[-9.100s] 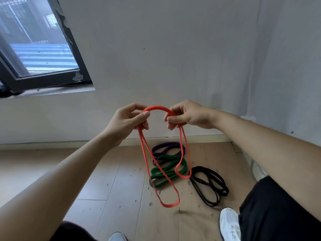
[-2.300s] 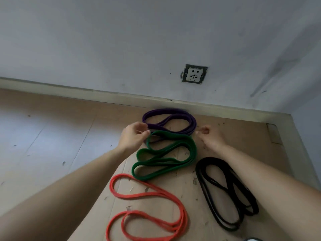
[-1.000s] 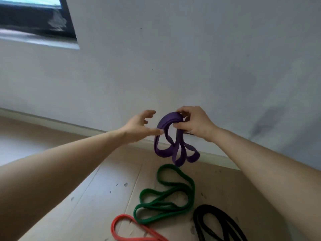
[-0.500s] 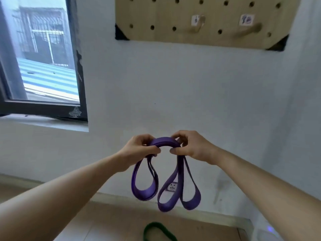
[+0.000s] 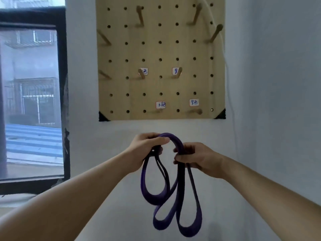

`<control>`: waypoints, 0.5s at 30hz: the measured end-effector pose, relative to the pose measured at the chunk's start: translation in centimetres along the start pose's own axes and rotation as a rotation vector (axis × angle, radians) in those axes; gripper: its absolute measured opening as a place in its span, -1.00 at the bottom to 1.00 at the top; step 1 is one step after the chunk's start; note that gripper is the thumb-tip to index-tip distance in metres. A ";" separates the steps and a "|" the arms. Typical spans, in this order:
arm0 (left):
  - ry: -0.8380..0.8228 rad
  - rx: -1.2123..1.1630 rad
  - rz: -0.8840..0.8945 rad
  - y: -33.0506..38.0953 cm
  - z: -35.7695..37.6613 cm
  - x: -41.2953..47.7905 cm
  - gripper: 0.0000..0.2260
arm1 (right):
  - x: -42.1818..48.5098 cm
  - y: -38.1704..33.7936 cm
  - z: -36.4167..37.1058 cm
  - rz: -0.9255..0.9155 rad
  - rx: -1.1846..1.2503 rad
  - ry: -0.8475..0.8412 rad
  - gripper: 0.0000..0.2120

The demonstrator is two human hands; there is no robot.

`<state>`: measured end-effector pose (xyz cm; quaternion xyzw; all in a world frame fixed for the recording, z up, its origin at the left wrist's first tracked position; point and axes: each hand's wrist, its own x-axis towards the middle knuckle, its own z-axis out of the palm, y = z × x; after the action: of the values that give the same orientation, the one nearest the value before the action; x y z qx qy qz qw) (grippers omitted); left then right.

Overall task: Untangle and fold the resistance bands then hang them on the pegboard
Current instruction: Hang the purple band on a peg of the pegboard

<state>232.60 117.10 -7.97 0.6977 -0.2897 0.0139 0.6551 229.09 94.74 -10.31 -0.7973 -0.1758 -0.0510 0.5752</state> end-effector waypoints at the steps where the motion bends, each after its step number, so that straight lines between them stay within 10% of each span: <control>1: 0.023 -0.027 0.013 0.7 0.4 0.7 -0.80 | 0.0 -0.7 -0.7 -0.024 0.073 0.042 -0.72; 15: 0.115 -0.012 0.118 5.4 6.5 11.2 -0.88 | 4.3 -5.6 -10.3 -0.266 0.136 0.574 -0.81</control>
<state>237.34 106.93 0.51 0.6735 -0.2922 0.0910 0.6728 232.44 87.61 -0.60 -0.6801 -0.1118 -0.3367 0.6416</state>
